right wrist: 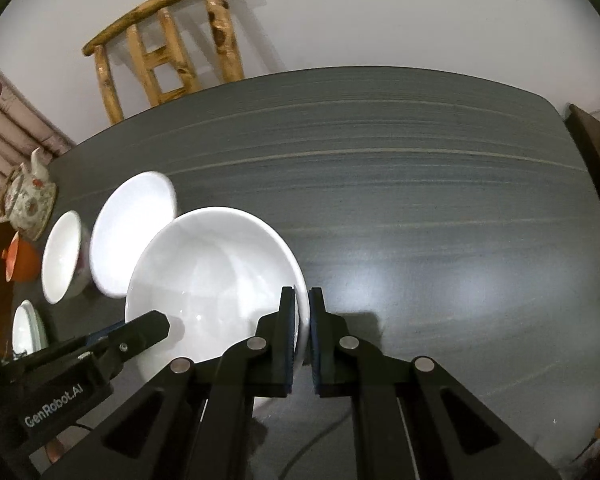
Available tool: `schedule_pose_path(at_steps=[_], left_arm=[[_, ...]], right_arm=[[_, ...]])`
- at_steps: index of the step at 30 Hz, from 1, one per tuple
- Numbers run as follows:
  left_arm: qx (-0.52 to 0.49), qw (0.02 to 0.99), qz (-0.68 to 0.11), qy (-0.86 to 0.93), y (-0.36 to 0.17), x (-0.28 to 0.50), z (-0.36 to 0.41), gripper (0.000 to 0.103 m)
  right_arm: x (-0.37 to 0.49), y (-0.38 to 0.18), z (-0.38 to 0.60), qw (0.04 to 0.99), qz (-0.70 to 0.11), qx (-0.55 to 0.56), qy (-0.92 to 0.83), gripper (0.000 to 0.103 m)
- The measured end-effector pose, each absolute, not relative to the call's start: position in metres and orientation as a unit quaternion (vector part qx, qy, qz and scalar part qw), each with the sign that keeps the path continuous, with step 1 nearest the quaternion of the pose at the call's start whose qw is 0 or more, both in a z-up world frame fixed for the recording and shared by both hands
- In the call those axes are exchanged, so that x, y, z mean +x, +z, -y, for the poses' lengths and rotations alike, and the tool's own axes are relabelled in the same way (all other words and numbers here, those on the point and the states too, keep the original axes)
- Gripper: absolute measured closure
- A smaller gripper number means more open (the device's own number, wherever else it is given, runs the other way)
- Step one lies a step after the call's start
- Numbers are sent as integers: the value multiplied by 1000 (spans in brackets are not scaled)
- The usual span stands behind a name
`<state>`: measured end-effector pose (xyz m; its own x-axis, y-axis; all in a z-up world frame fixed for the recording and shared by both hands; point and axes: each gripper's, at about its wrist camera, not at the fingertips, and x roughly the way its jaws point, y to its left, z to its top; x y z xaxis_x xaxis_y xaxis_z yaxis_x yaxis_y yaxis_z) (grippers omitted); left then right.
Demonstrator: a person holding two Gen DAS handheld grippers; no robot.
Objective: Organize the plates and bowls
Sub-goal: 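Lift the white bowl with both grippers and set it beside the plate stack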
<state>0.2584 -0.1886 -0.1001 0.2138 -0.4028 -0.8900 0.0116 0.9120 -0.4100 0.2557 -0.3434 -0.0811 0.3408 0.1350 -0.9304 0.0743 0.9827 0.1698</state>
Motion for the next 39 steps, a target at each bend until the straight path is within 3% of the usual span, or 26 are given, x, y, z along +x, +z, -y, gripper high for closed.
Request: schedule_pose_path(at_steps=[18, 39], left_arm=[[-131, 791, -588, -109, -61, 162, 57, 93], [-93, 796, -591, -96, -101, 136, -11, 93]], right_arm=[[154, -46, 224, 821, -558, 105, 59, 95], [111, -87, 144, 805, -577, 137, 34, 94]])
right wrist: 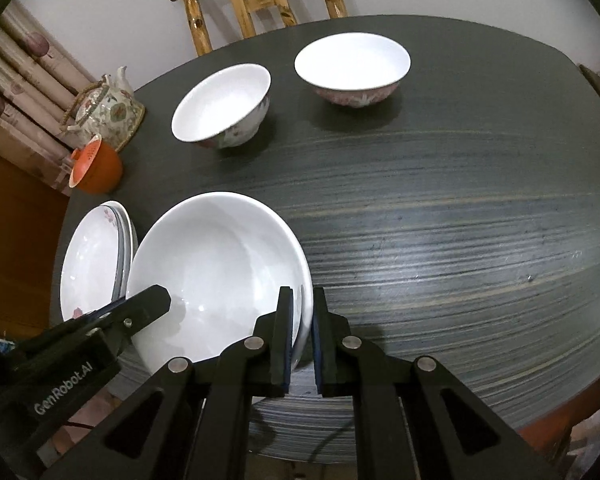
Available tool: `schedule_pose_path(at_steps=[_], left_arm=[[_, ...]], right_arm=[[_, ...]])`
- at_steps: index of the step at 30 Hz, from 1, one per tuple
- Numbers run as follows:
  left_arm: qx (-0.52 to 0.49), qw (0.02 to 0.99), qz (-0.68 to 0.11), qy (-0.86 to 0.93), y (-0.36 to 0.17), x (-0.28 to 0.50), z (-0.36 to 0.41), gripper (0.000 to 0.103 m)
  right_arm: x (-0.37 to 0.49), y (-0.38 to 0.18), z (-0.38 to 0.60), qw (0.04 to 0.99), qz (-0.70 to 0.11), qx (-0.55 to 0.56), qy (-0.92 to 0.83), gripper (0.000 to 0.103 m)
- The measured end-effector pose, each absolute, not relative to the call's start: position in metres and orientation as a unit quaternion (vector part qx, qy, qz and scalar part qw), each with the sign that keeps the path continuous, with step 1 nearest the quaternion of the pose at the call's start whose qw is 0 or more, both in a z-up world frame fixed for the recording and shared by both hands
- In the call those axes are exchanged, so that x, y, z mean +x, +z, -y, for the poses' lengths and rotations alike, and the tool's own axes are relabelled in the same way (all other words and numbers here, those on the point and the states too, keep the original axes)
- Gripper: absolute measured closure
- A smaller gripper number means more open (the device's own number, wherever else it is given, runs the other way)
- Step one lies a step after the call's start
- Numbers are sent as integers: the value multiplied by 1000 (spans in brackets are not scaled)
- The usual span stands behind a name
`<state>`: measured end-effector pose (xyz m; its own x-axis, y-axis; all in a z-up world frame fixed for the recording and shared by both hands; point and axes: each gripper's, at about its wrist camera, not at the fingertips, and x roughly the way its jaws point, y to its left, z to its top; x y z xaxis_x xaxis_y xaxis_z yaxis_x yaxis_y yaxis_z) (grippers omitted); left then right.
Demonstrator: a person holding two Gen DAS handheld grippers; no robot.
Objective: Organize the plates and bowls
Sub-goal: 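Lift the white bowl with both grippers and set it beside the plate stack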
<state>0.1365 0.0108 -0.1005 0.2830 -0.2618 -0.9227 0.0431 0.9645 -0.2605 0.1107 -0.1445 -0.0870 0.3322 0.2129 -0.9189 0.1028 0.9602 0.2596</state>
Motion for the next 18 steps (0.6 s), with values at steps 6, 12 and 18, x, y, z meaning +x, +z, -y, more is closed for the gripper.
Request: schedule_pose_path(at_steps=[6, 12, 18], left_arm=[[-95, 795, -592, -92, -107, 137, -19, 93], [-89, 797, -590, -91, -109, 137, -20, 93], [-83, 799, -589, -89, -112, 138, -21, 93]], right_arm=[[111, -96, 138, 800, -581, 147, 35, 93], [114, -101, 134, 798, -583, 147, 39, 93], [114, -105, 135, 795, -586, 151, 46, 93]])
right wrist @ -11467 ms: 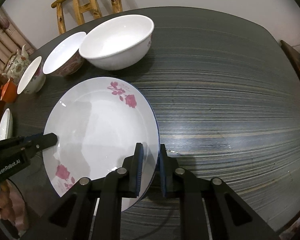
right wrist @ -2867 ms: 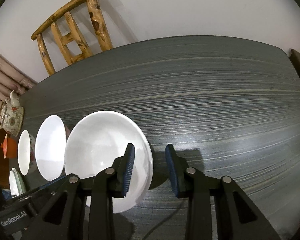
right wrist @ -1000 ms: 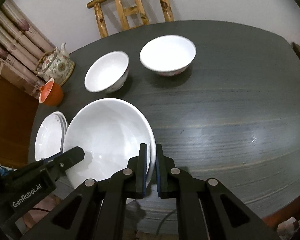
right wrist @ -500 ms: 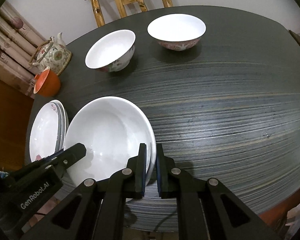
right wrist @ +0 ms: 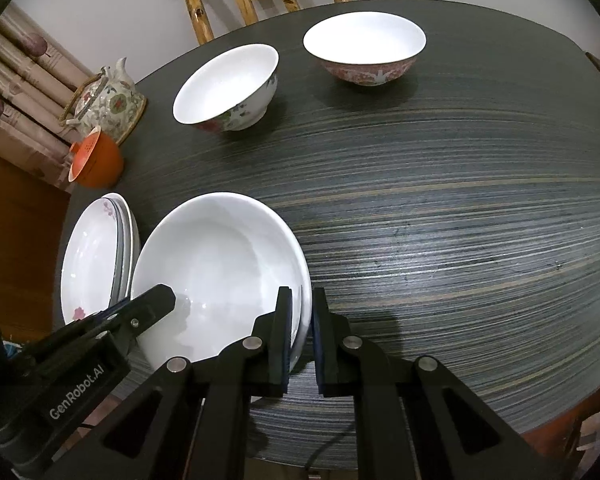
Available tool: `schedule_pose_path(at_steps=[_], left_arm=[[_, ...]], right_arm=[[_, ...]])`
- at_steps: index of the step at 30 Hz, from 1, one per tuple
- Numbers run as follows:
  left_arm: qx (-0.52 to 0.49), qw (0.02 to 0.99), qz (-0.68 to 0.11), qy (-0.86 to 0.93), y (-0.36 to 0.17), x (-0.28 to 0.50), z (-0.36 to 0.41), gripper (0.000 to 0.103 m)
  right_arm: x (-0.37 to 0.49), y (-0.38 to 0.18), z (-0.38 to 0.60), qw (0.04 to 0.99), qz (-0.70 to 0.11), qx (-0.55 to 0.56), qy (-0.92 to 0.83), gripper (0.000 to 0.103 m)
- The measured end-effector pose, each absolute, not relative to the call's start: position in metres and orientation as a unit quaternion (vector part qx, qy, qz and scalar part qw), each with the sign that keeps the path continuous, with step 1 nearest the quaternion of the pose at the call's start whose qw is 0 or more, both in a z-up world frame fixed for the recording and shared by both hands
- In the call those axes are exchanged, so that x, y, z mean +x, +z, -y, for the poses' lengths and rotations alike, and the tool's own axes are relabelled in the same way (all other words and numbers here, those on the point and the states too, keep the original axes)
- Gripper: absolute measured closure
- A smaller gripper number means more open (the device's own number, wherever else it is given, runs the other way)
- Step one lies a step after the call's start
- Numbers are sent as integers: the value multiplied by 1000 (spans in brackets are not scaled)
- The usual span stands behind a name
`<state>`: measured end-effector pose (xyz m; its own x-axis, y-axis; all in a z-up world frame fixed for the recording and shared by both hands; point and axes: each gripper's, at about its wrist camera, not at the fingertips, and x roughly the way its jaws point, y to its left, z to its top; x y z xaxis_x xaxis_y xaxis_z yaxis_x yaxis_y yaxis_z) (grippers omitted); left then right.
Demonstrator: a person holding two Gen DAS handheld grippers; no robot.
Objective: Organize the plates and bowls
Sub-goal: 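Lift the white bowl with both grippers and set it beside the plate stack, then open both grippers and withdraw from the white bowl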
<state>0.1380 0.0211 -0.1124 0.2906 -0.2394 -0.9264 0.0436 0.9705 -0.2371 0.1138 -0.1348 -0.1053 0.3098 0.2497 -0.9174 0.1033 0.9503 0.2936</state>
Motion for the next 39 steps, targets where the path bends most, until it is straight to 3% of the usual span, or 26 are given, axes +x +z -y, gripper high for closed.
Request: schedule_pose_path(at_steps=[21, 25, 39], left_arm=[[-75, 802, -587, -82, -116, 139, -22, 93], [-66, 807, -582, -77, -112, 138, -24, 92], [-70, 815, -571, -71, -94, 134, -30, 89]], right_arm=[[113, -110, 134, 794, -586, 150, 62, 91], [112, -108, 134, 795, -586, 145, 60, 85], [109, -89, 139, 802, -572, 155, 71, 78]])
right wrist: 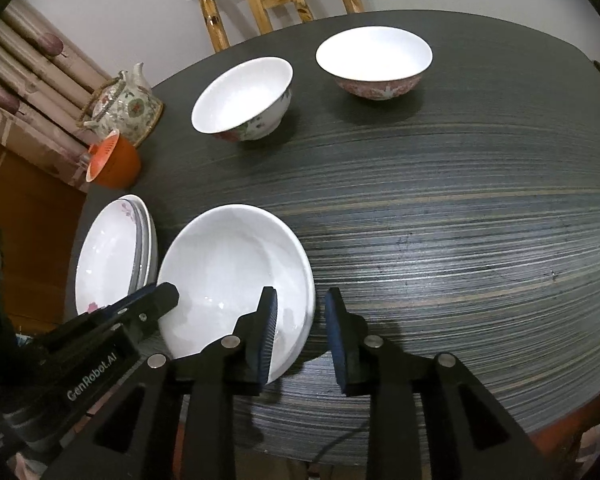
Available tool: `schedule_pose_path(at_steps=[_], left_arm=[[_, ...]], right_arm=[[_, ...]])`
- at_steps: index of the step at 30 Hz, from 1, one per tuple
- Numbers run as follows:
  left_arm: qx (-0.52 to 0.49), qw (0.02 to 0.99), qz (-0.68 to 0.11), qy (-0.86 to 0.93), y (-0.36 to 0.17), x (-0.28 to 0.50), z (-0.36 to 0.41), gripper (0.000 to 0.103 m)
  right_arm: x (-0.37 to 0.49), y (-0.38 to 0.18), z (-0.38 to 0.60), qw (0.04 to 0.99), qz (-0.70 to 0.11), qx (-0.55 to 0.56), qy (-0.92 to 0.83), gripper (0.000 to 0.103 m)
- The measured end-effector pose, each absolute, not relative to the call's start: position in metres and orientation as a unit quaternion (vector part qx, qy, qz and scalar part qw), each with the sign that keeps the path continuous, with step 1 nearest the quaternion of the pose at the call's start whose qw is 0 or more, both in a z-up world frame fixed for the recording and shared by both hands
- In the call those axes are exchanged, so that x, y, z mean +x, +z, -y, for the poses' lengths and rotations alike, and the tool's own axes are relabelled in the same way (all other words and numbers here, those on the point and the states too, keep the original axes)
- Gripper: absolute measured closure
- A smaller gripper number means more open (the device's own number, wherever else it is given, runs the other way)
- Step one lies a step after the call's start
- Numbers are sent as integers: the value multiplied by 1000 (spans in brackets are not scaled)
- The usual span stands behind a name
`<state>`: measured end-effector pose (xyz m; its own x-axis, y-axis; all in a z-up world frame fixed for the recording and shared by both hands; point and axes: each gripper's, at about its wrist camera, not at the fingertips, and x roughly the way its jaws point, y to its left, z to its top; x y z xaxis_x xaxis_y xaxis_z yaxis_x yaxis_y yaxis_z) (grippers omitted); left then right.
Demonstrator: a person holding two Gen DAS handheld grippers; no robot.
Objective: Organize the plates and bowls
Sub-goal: 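Open both grippers and withdraw from the white bowl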
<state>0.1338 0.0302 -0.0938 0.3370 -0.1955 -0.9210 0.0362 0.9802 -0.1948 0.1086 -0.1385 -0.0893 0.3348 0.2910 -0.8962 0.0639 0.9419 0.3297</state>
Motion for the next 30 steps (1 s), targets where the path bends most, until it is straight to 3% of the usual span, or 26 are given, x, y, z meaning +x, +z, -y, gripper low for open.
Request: schedule_pose_path(at_steps=[17, 20, 22, 27, 30], left_arm=[[-46, 825, -555, -91, -56, 167, -10, 87], [-49, 823, -558, -97, -54, 182, -3, 87], [-57, 819, -563, -99, -53, 195, 2, 87], [-70, 812, -571, -103, -54, 224, 18, 87], [-81, 804, -578, -113, -54, 239, 33, 87]], right_arm=[[128, -61, 172, 813, -565, 116, 80, 74], [144, -61, 182, 805, -580, 98, 78, 54], [158, -59, 189, 803, -585, 75, 83, 27], [186, -46, 212, 825, -560, 37, 67, 10], [203, -45, 230, 829, -555, 45, 51, 10]])
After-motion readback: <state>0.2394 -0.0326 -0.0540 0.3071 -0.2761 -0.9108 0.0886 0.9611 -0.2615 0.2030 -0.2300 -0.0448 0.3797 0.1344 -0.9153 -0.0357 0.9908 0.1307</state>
